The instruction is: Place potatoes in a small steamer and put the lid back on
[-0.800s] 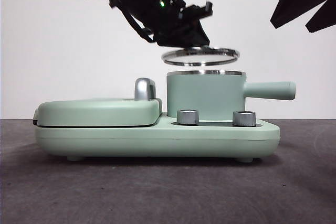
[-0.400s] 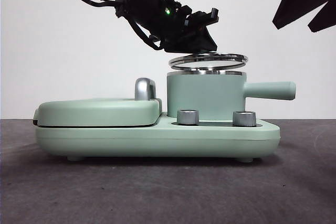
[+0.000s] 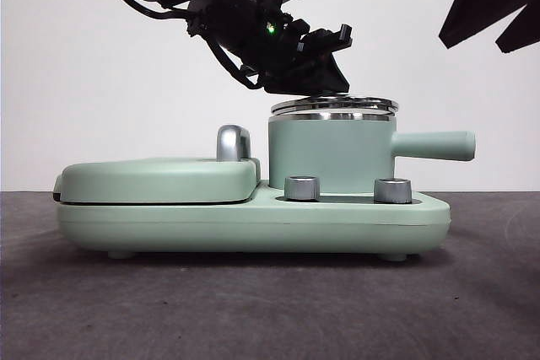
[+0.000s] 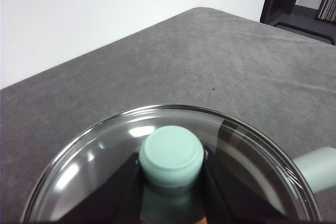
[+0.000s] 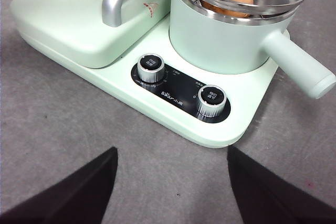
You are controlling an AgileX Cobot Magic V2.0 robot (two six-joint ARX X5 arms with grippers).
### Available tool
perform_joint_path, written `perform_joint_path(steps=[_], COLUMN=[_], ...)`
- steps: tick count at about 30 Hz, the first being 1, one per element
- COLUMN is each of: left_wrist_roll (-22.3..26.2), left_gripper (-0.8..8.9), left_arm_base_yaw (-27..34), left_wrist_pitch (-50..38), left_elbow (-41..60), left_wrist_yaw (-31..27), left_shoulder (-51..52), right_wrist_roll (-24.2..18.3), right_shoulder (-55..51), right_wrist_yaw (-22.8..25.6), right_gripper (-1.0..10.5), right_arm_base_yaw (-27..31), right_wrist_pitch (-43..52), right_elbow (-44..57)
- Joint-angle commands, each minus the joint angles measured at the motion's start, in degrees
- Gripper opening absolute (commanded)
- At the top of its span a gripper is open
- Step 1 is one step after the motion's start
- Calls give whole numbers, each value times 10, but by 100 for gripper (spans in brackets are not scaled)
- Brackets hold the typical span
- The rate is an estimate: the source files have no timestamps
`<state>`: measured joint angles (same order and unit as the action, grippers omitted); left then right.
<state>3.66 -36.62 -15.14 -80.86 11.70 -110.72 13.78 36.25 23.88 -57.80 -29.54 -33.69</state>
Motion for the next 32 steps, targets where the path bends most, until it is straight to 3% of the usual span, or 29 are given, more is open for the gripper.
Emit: perform_joint_path(steps=[1, 22, 32], left_wrist_roll=[9, 31, -6], left_gripper=[14, 14, 14], left_arm_base_yaw=[-5, -5, -8], left_wrist_pitch=[-5, 38, 46], left_elbow=[-21, -21, -22], left_wrist_yaw=[1, -29, -28], left_shoulder=[-8, -7, -7], right_wrist_roll=[5, 5, 6], right_shoulder=[3, 3, 3], right_wrist_yaw=[2, 2, 2], right_gripper=[330, 330, 330], right_arm_base_yaw=[-7, -7, -7], right_wrist_pitch=[3, 2, -8], right_elbow=[-4, -4, -4])
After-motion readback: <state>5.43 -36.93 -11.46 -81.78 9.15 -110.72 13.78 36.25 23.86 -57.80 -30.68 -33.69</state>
